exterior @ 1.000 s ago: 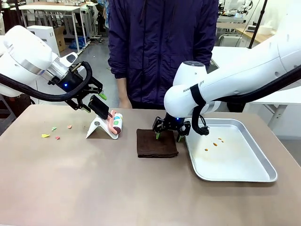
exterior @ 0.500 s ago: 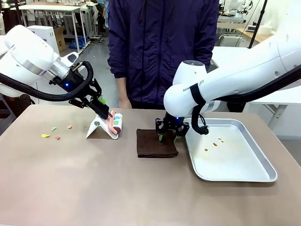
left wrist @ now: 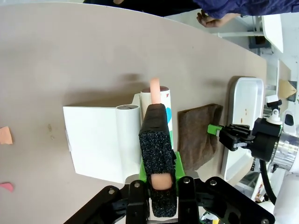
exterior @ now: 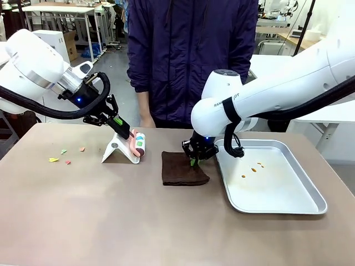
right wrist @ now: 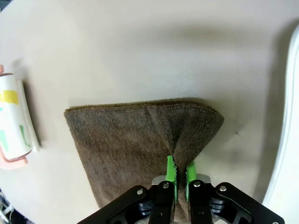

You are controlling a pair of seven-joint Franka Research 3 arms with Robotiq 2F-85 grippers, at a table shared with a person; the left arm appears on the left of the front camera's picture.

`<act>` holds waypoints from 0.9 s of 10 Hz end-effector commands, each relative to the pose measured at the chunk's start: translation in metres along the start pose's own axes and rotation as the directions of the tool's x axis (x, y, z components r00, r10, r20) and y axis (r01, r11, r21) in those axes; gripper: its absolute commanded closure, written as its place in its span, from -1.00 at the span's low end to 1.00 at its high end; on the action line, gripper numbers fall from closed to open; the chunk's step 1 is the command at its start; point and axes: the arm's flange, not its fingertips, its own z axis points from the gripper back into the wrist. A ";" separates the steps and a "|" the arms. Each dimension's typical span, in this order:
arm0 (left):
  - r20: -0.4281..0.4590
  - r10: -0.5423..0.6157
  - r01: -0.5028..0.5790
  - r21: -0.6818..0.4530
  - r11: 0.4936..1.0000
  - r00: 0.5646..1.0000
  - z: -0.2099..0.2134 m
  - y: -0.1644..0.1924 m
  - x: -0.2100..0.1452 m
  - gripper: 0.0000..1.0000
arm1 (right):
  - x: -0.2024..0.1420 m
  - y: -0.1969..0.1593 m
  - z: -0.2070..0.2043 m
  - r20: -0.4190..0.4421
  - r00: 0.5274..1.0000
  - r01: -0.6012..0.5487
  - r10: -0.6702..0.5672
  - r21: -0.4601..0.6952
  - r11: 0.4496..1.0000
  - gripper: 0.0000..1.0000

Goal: Clean the surface of the table.
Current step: Hold the Lint Roller with your left hand and the towel with your right hand.

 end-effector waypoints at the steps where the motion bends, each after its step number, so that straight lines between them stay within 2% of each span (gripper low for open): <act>1: 0.015 0.011 -0.011 0.017 1.000 1.000 0.001 -0.006 -0.005 1.00 | -0.001 -0.007 -0.007 0.003 1.000 -0.008 0.008 0.008 1.000 1.00; 4: 0.018 -0.001 0.001 -0.001 1.000 1.000 0.004 -0.007 -0.006 1.00 | -0.003 -0.020 0.005 -0.014 1.000 0.002 -0.001 0.113 0.994 1.00; 6: 0.029 -0.020 0.021 -0.045 0.999 0.999 0.015 -0.012 -0.010 1.00 | -0.011 -0.045 0.023 -0.044 0.999 0.020 -0.007 0.310 0.950 1.00; 7: 0.055 -0.034 0.038 -0.076 0.996 0.998 0.025 -0.015 -0.014 1.00 | -0.019 -0.062 0.036 -0.048 0.999 0.036 -0.017 0.440 0.897 1.00; 9: 0.075 -0.042 0.056 -0.194 0.979 0.996 0.053 -0.019 -0.027 1.00 | -0.035 -0.094 0.064 -0.032 0.999 0.027 -0.007 0.693 0.721 1.00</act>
